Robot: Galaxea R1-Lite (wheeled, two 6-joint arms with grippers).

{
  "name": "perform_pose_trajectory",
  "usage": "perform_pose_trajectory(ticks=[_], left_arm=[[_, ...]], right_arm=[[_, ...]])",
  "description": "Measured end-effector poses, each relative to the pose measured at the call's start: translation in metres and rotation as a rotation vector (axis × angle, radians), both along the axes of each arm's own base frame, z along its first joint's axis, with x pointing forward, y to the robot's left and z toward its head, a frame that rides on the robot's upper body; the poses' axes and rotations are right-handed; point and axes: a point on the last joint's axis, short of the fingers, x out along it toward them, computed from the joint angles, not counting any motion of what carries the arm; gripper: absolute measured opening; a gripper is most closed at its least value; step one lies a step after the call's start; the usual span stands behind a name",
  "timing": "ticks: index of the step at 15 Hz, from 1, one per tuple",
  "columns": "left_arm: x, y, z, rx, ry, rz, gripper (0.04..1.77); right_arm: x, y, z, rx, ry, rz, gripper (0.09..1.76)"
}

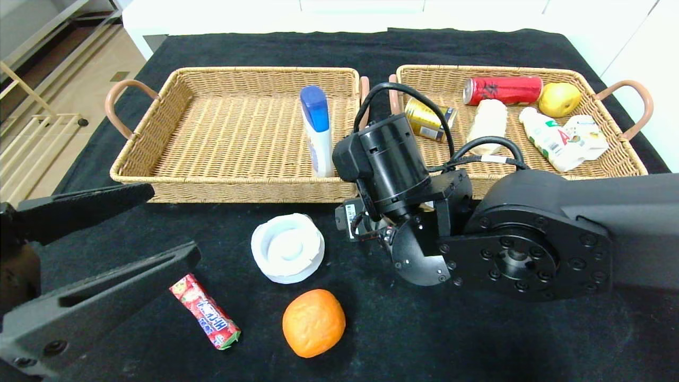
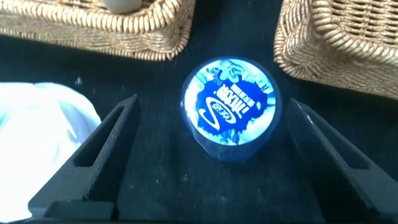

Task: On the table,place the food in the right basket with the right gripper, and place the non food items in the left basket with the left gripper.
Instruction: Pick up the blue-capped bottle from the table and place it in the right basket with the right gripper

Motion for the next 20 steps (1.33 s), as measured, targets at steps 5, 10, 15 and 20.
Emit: perform_pose_trajectory(ticks=[5,10,15,20], left_arm=[[-0.0003,0.0002,-0.0003,0.001,-0.001,0.0,1.72],[-0.0004,0.0,-0.0003,0.002,-0.001,-0.002,1.72],[-0.0003,0.0,-0.0008,0.002,0.0,-0.002,1.72],[-0.0003,0.0,-0.0011,0.003,0.001,-0.001,1.72]], right_arm=[[0.0049,0.0059,-0.0054,0.012,-0.001,-0.024,1.71],[0.0079,0.0062,-0.0077,0.009,0.001,-0.031,1.46],[0.0087,0.0059,-0.0085,0.008,0.003,-0.032,0.88],[0.0089,0.0057,-0.0092,0.005,0.005,-0.032,0.85]])
